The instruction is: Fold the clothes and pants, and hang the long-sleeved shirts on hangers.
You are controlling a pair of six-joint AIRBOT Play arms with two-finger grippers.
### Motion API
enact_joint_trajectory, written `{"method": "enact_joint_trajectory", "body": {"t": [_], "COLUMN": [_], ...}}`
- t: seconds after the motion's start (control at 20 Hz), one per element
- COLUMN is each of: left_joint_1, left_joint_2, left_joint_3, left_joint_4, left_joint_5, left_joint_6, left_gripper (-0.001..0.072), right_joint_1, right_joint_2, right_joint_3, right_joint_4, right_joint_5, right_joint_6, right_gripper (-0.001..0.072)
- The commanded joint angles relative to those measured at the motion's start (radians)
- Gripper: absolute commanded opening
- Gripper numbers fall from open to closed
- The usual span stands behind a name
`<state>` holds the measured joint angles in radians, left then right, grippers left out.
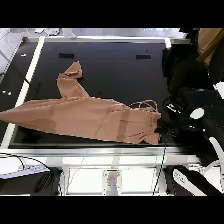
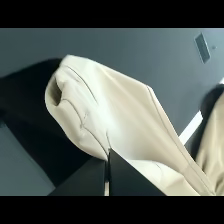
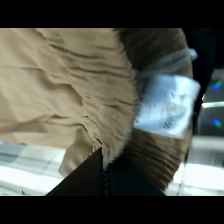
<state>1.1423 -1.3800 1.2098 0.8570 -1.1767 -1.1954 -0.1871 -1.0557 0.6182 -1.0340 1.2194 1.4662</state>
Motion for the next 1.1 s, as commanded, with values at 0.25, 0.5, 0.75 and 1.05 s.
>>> {"method": "enact_joint_trajectory", "body": {"t": [0.25,0.5,0.75,1.05], "left_joint_1": [-0.017,-0.018,-0.047,-0.060], "left_joint_2": [0.129,0.247,0.251,0.250], "left_joint_3": [0.000,0.000,-0.106,-0.257], "left_joint_4": [-0.291,-0.315,-0.037,0.295], "left_joint_5": [-0.021,-0.071,-0.101,-0.030], "left_joint_6": [0.008,0.034,0.031,-0.027], "left_gripper": [0.0007,0.0007,0.0006,0.0006], "right_joint_1": [0.000,0.000,-0.027,-0.229], "right_joint_2": [-0.030,-0.019,0.172,0.420], "right_joint_3": [0.513,0.789,0.464,-0.061], "right_joint_4": [-0.007,-0.202,-0.363,-0.405], "right_joint_5": [-0.192,0.072,0.225,0.224], "right_joint_6": [-0.048,-0.048,-0.047,-0.048], "right_gripper": [0.0027,0.0027,0.0026,0.0026]}}
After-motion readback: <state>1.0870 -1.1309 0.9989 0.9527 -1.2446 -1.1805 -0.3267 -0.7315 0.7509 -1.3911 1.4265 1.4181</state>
